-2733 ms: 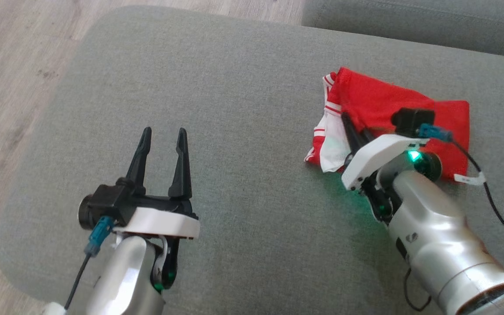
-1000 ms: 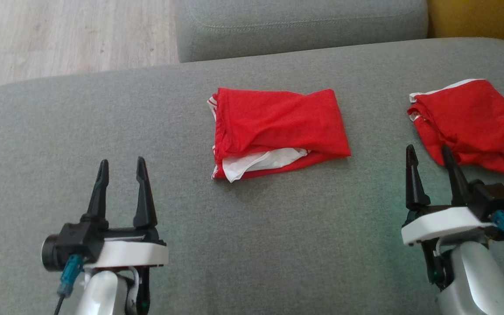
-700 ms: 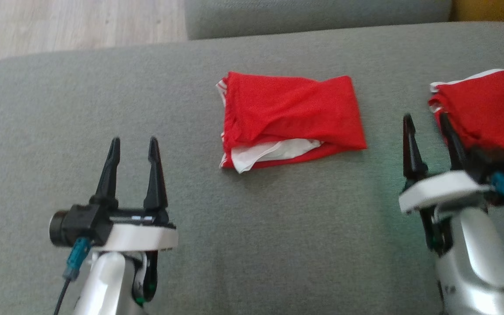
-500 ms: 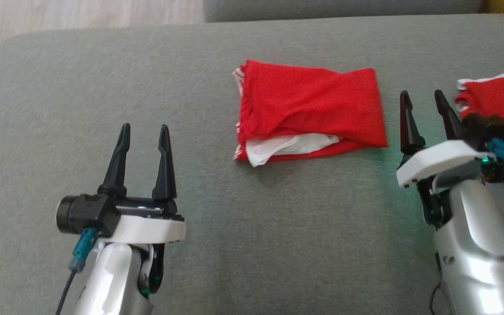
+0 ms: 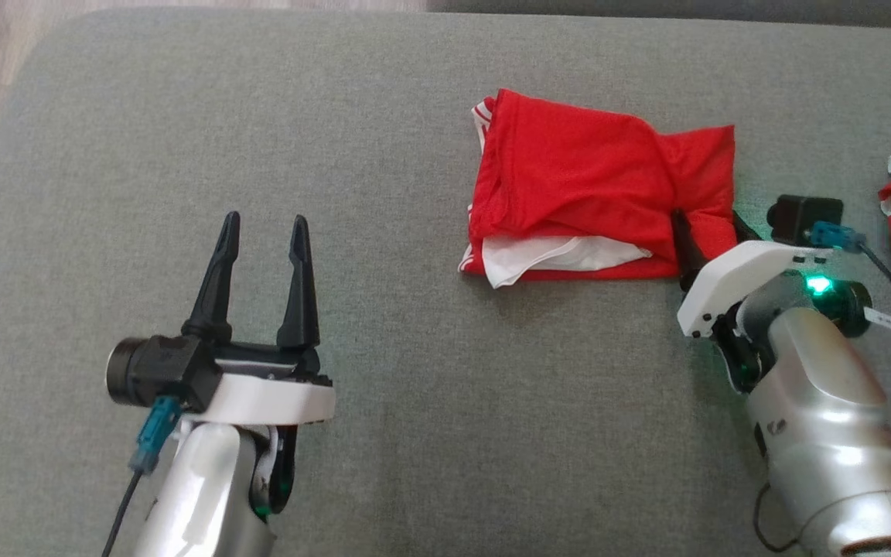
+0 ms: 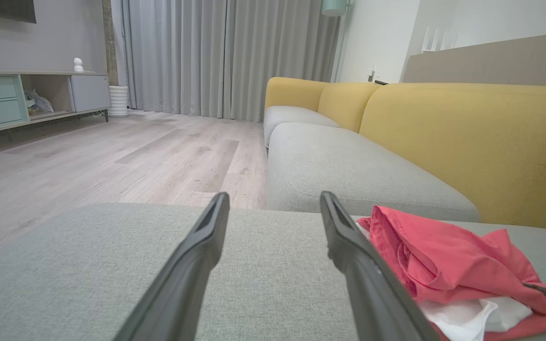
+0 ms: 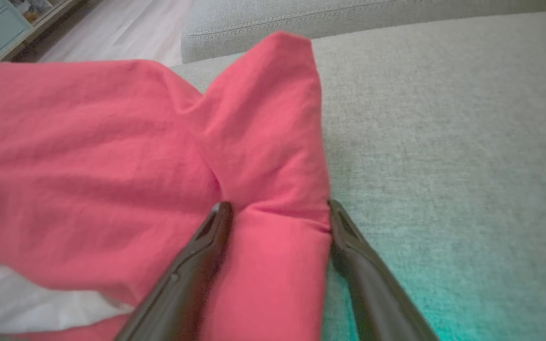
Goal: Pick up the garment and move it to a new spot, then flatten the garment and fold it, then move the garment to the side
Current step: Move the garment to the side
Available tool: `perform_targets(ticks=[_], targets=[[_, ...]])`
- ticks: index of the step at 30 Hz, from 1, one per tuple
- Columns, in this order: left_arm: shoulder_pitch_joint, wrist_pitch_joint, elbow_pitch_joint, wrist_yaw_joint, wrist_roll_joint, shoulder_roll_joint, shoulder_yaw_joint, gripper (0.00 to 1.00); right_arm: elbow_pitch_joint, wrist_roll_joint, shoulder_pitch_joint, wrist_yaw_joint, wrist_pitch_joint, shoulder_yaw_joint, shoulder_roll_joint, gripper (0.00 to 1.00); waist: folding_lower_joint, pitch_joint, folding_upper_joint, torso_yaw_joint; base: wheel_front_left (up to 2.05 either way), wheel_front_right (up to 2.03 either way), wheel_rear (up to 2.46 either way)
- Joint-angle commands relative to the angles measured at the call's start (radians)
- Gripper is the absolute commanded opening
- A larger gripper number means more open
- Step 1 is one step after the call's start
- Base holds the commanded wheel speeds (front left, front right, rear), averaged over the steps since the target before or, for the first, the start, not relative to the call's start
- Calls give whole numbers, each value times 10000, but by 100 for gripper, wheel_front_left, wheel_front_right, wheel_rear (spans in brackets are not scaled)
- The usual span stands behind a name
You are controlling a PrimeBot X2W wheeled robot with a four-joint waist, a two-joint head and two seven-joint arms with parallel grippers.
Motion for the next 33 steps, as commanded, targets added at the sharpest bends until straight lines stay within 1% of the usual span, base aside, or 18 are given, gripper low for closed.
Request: perform_targets(ticks=[1, 2, 3, 4, 5, 8, 12, 16, 20, 23, 24, 25, 28, 33], targets=[[-354, -51, -294, 3, 51, 76, 293, 100, 140, -134, -176, -7, -63, 322, 146, 100, 1, -49, -1, -12, 0, 0, 0], [-360, -51, -298, -3, 70, 76, 291, 100, 309, -120, -236, -7, -121, 329, 146, 100, 1, -70, -1, -16, 0, 0, 0], [-367, -51, -303, -15, 102, 76, 282, 100, 465, -95, -299, -7, -181, 344, 146, 89, 1, -89, -1, -21, 0, 0, 0], [-372, -51, -301, -29, 136, 76, 276, 100, 612, -35, -358, -7, -230, 378, 146, 24, 1, -110, -1, -24, 0, 0, 0], [-374, -51, -294, -40, 167, 76, 275, 100, 741, 14, -413, -7, -283, 431, 146, 0, 1, -146, -1, -33, 0, 0, 0], [-339, -51, -276, -59, 241, 76, 322, 100, 1004, -4, -557, -7, -629, 566, 146, 0, 1, -272, -1, -86, 0, 0, 0], [-216, -51, -263, -65, 299, 76, 435, 100, 1209, -435, -731, -7, -1272, 515, 137, 0, 1, -503, -1, -247, 0, 0, 0], [-103, -51, -299, -64, 258, 76, 461, 100, 1205, -1125, -822, -7, -1799, 551, -71, 0, 1, -773, -1, -462, 0, 0, 0], [14, -51, -542, -30, 206, 76, 364, 100, 989, -1871, -839, -7, -2014, 864, -413, 0, 1, -1074, -1, -803, 0, 0, 0], [74, -51, -621, 3, 214, 76, 258, 100, 827, -2103, -814, -7, -2048, 999, -572, 0, 1, -1227, -1, -996, 0, 0, 0], [102, -51, -696, 37, 207, 76, 162, 100, 641, -2338, -769, -7, -2019, 1215, -782, 0, 1, -1341, -1, -1195, 0, 0, 0], [102, -51, -696, 37, 207, 76, 162, 100, 641, -2338, -769, -7, -2019, 1215, -782, 0, 1, -1341, -1, -1195, 0, 0, 0], [126, -51, -779, 100, 159, 76, 29, 100, 339, -2554, -687, -7, -1836, 1686, -1133, 0, 1, -1447, -1, -1469, 0, 0, 0], [211, -51, -848, 207, 125, 76, -31, 100, -362, -2436, -783, -7, -1280, 2352, -2067, 0, 1, -1409, -1, -1916, 0, 0, 0]])
